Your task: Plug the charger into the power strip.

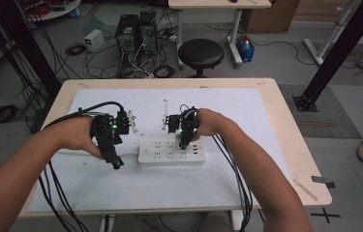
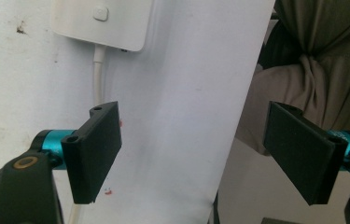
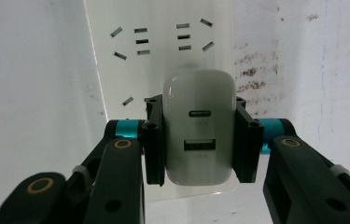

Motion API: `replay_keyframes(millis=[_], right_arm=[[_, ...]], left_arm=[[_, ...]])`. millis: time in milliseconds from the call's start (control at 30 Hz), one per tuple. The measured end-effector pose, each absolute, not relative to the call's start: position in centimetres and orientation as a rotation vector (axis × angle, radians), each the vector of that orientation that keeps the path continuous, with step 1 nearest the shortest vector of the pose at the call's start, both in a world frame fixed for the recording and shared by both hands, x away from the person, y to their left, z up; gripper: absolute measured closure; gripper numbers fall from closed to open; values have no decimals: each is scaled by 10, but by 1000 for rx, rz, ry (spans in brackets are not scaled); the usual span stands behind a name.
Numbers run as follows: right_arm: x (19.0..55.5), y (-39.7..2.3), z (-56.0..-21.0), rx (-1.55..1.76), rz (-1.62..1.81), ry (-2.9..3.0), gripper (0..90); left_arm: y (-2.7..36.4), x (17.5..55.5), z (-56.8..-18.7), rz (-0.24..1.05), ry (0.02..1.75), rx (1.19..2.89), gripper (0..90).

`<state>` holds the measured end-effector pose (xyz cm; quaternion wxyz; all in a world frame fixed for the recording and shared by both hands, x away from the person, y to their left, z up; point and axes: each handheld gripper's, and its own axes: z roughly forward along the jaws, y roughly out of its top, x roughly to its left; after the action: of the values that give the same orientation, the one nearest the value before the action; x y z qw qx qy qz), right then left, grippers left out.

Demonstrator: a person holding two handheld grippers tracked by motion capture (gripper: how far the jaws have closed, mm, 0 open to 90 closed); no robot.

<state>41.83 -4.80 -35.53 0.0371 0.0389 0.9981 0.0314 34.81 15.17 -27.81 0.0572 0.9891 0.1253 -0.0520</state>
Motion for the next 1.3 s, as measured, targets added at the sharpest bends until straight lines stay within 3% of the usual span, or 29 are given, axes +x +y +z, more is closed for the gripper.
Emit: replay_keyframes(millis=[1300], right_arm=[[418,-48,-367,99,110,3058,618]], left_arm=[[152,356,-287,-177,394,2979,196]])
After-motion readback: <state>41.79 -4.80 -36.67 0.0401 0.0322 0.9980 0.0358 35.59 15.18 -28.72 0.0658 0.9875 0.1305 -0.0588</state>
